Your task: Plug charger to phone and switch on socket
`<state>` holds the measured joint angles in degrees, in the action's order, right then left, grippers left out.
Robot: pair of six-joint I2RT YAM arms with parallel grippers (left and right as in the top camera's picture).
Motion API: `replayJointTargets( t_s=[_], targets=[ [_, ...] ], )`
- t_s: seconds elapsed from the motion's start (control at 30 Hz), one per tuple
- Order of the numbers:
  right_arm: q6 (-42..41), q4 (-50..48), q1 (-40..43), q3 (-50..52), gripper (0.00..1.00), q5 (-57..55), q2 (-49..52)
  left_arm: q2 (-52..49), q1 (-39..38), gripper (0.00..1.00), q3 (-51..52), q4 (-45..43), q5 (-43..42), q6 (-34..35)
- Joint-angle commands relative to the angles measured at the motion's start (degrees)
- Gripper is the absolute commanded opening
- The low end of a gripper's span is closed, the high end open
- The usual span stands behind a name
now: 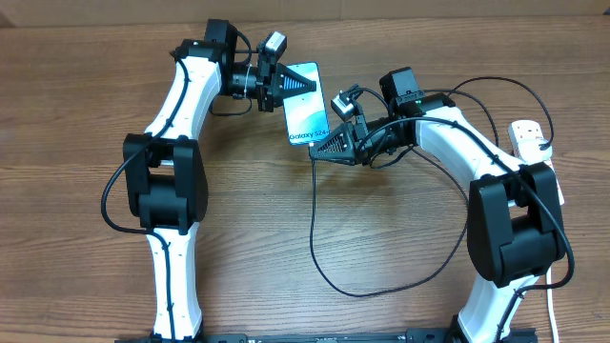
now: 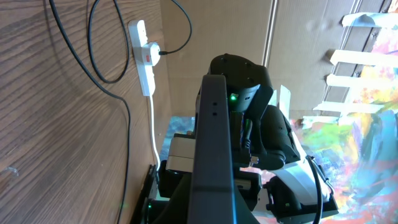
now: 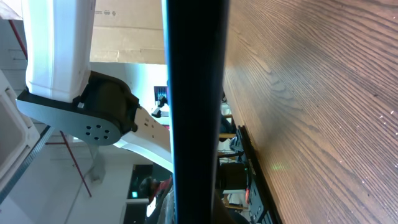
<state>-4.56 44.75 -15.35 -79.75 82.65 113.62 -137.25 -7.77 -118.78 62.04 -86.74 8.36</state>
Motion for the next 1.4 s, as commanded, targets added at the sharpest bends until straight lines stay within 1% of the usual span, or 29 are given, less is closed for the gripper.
replayJointTargets(
  t_s=[0.0,1.37],
  targets=[
    [-0.4,-0.9,2.0,-0.9,0.04,-1.9,-1.6,0.2,-2.6,0.04,-0.5,1.1,-2.7,-1.1],
    [-0.4,-0.3,2.0,-0.9,0.04,-3.8,-1.6,0.2,-3.2,0.04,-0.5,1.2,-2.6,-1.1]
  ],
)
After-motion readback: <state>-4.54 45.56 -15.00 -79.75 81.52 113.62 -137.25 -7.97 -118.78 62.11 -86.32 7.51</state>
